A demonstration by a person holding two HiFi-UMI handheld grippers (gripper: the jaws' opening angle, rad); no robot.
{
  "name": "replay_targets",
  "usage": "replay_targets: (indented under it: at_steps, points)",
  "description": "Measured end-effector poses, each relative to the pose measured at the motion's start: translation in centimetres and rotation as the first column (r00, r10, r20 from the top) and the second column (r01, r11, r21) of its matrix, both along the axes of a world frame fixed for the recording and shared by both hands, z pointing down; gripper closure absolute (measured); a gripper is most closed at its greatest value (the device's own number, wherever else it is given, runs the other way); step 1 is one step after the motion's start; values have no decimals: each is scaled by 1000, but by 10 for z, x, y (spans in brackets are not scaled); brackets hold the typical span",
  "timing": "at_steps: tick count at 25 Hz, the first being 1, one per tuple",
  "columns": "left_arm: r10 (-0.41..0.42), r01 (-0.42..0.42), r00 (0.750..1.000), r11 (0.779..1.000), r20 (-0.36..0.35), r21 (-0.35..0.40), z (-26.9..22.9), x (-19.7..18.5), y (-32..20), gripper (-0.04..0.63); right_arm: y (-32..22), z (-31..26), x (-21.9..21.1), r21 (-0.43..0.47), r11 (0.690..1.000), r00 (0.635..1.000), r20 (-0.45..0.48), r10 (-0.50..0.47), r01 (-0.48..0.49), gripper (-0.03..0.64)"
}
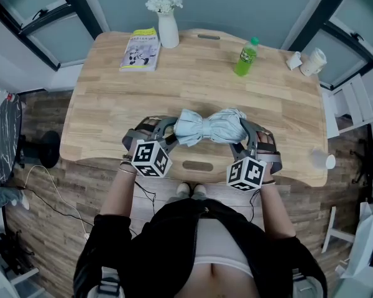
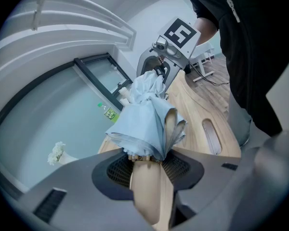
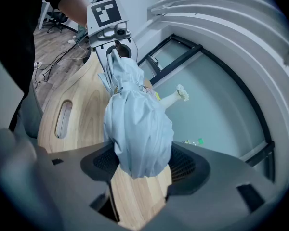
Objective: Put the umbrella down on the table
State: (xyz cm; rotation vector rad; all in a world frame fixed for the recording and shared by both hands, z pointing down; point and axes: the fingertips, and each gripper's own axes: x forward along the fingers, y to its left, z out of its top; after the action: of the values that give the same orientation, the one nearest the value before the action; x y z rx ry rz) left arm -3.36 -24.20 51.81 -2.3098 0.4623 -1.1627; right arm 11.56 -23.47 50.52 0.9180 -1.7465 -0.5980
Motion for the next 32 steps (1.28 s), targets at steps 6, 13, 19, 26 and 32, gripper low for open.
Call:
replay_targets:
  at_steps: [6,13,19,26,32]
  points:
    - [1,-1,1000,1000,2,-26,11,1,-2,420,-1,11,0,-24,1000,1000,-3,1,-1,304]
    - [5,-4,1000,999,11,-48,20,0,-2,420,-2,23,0,-47,999,1000,5,7,-6,304]
    - [8,-7,1000,998,8,-67,30,0,-2,420,-3,35,0,-74,997,1000,12,7,-6,304]
    - [3,-2,1000,996,6,-87,38,0,-1,420,-3,42,0,-91,996,1000,6,6,-5,305]
    - [4,-3,1000,995,18,-97,44,0,-2,420,-3,50,0,-107,994,1000,9,12,-11,305]
